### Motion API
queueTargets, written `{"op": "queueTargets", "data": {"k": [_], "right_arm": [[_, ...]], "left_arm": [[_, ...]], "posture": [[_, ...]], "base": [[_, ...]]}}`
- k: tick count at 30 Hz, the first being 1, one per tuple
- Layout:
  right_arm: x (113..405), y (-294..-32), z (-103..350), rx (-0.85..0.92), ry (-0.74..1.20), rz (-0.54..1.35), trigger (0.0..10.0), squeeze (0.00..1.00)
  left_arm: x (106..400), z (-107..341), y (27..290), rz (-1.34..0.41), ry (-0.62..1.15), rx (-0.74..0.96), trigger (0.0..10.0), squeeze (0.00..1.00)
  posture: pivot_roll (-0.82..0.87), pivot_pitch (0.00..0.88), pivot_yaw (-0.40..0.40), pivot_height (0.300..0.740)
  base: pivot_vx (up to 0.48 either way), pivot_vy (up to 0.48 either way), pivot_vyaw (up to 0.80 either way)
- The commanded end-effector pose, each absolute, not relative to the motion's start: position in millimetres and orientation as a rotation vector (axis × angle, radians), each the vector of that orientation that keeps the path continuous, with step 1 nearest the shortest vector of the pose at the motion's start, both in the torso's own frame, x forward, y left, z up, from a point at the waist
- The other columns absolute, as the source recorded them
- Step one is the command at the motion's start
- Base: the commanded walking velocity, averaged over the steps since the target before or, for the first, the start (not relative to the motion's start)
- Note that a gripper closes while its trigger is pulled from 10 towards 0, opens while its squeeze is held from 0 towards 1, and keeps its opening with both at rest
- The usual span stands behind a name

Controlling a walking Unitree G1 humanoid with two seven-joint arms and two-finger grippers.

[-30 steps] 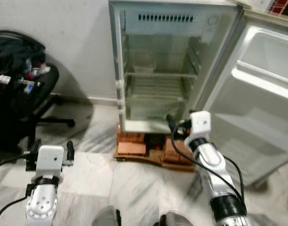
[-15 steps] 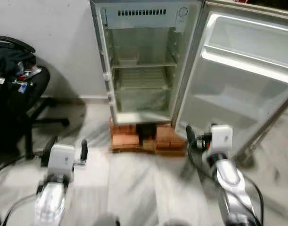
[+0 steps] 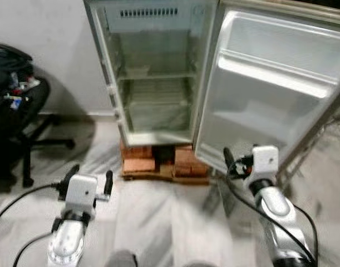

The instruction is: Restocking fridge

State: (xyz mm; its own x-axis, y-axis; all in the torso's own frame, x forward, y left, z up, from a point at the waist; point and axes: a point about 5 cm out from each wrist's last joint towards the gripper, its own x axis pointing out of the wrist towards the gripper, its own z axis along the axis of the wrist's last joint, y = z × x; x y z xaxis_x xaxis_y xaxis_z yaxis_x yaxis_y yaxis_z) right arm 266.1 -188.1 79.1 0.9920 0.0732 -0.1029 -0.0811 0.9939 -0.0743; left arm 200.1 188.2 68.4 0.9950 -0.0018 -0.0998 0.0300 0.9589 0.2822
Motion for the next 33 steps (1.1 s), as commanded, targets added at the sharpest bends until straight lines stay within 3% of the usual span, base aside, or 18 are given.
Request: {"op": "queueTargets", "data": {"k": [1, 10, 16, 26, 33], "right_arm": [[273.4, -178.4, 83.8, -0.056, 0.082, 0.103, 10.0, 0.0], [269.4, -164.9, 80.2, 0.033, 0.1, 0.209, 10.0, 0.0], [249.2, -150.8, 62.4, 0.111, 0.245, 0.474, 10.0, 0.0], [231.8, -161.9, 58.7, 0.135, 0.41, 0.8, 10.0, 0.0], [252.5, -169.9, 59.1, -0.01, 0.361, 0.705, 10.0, 0.0]], "left_arm": [[198.7, 68.9, 195.0, 0.001, 0.105, 0.299, 10.0, 0.0], [198.9, 66.4, 192.9, -0.006, 0.112, 0.297, 10.0, 0.0], [197.2, 64.2, 191.4, -0.009, 0.119, 0.297, 10.0, 0.0], [195.6, 62.7, 188.5, -0.019, 0.12, 0.288, 10.0, 0.0], [196.3, 61.5, 189.3, -0.013, 0.128, 0.296, 10.0, 0.0]], "posture": [[0.03, 0.098, -0.001, 0.74], [0.04, 0.088, -0.009, 0.74], [0.04, 0.086, -0.016, 0.74], [0.04, 0.084, -0.024, 0.74], [0.04, 0.083, -0.025, 0.74]], "base": [[0.319, -0.356, 0.0], [0.315, -0.358, 0.0], [0.0, -0.474, 0.0], [0.0, -0.475, 0.0], [0.0, -0.48, 0.0]]}}
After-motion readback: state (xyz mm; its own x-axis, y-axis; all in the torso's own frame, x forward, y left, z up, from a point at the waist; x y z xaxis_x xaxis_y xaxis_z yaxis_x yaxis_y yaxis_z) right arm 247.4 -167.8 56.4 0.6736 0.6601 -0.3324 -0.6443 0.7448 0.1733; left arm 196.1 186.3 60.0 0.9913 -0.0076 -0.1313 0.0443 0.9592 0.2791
